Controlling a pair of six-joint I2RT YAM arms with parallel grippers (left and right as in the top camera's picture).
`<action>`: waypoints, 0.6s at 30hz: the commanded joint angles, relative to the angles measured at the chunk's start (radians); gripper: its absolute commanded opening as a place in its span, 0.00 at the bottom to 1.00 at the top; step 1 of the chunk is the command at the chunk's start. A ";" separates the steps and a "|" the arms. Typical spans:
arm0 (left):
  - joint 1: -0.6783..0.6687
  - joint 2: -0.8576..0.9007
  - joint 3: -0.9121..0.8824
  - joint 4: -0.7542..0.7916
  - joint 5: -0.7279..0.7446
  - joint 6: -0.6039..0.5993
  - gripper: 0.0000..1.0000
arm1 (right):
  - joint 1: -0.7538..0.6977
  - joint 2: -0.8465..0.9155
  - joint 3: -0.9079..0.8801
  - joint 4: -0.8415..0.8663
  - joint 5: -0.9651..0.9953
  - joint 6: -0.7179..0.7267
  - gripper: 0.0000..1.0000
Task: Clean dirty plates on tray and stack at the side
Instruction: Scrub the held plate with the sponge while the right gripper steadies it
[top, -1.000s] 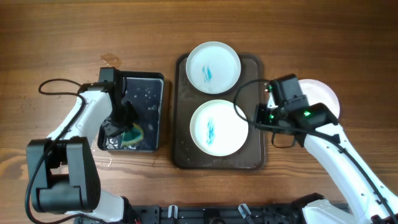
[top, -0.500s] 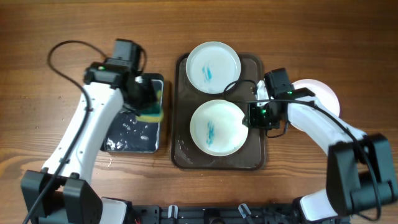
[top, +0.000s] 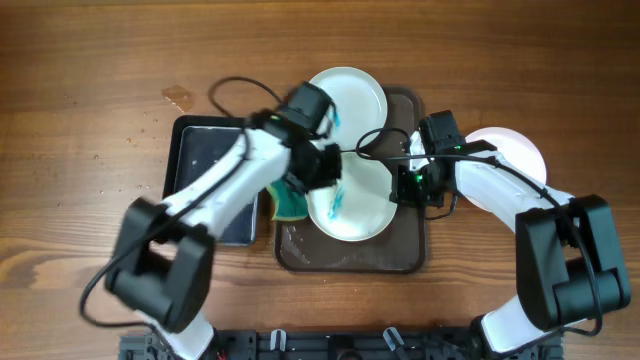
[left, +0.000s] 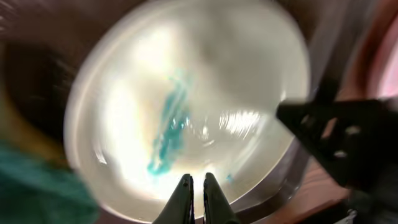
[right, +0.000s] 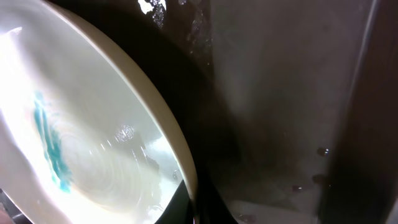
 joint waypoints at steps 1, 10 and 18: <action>0.009 -0.005 0.013 -0.025 0.000 -0.022 0.04 | 0.001 0.034 -0.013 -0.005 0.090 0.034 0.04; 0.080 -0.071 -0.006 -0.186 -0.437 -0.055 0.50 | 0.001 0.034 -0.013 -0.008 0.090 0.033 0.15; 0.026 0.058 -0.074 -0.095 -0.460 -0.088 0.41 | 0.001 0.034 -0.013 -0.010 0.090 0.034 0.16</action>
